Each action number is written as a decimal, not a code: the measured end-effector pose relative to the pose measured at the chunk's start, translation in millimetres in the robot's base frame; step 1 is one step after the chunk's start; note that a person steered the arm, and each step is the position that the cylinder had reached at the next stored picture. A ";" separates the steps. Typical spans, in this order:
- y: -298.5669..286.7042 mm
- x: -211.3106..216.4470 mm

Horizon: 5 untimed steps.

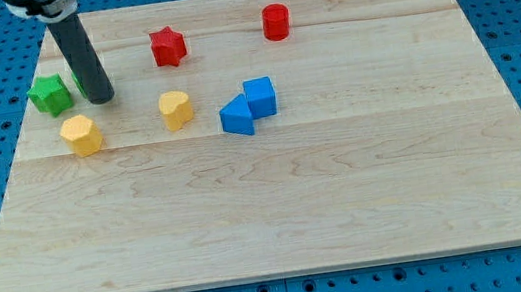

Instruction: Push the red star upwards a bit

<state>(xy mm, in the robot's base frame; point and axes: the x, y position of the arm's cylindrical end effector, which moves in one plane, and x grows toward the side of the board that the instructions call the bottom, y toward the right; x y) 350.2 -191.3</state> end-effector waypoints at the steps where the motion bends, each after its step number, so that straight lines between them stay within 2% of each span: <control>1: -7.3 -26.6; 3: 25.0 -26.6; 4: 64.6 -18.9; 5: 83.9 -40.2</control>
<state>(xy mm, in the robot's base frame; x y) 310.0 -107.3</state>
